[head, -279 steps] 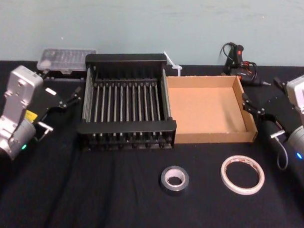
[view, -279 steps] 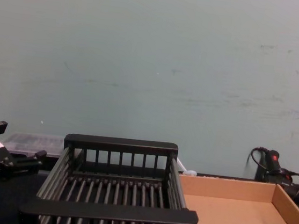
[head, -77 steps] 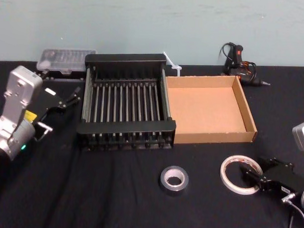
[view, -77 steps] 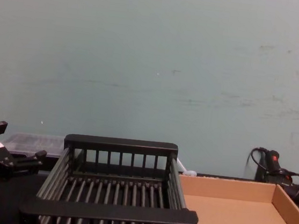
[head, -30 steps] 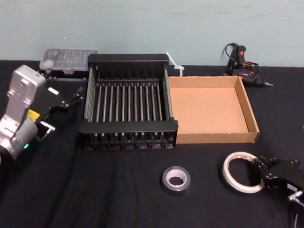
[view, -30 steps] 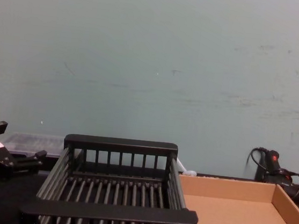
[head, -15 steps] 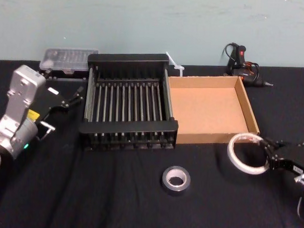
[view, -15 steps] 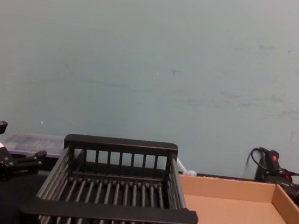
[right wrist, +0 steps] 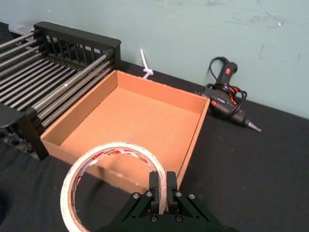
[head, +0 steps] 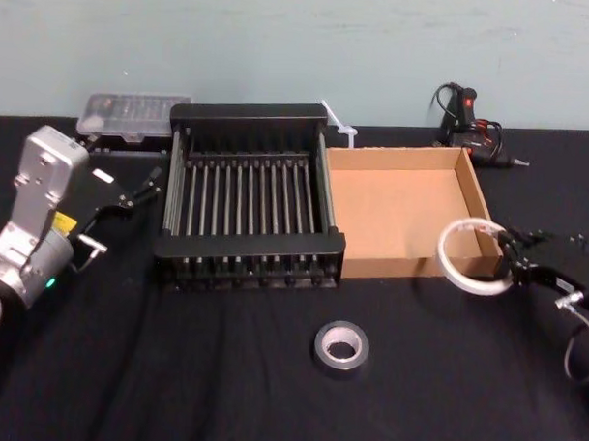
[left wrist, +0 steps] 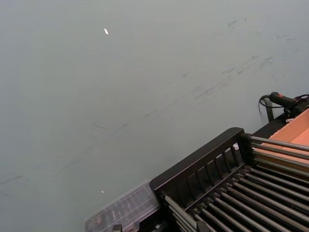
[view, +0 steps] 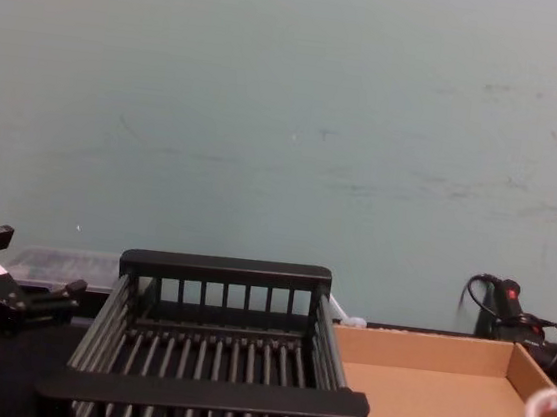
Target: Pick up the white tape and place it into the black box , Pick up the silver tape and place it into the brown box.
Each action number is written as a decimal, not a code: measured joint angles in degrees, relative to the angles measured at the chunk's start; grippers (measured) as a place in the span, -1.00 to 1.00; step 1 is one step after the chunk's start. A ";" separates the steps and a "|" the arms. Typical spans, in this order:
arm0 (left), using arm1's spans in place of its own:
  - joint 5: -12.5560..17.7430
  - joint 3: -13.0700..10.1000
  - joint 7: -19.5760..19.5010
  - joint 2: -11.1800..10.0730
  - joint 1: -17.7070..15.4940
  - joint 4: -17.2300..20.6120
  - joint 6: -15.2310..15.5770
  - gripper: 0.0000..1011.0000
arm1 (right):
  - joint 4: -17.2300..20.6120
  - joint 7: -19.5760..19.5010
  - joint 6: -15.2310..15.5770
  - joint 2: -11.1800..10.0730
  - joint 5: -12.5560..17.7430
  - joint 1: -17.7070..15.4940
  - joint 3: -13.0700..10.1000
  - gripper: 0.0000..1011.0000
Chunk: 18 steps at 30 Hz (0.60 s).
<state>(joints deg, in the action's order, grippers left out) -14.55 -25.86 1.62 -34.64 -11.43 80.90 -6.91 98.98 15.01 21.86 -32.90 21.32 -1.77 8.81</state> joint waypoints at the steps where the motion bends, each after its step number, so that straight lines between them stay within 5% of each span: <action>1: 0.00 0.00 0.00 0.00 0.00 0.00 0.00 0.98 | -0.25 0.03 0.03 0.17 -0.21 0.49 0.22 -0.81; 18: 0.00 0.00 0.00 0.00 0.00 0.00 0.00 0.98 | -4.39 2.91 0.29 4.17 -3.45 9.92 5.38 -0.81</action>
<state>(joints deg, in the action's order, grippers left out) -14.55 -25.86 1.62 -34.65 -11.43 80.90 -6.91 94.59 17.93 22.14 -28.73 17.87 8.15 14.19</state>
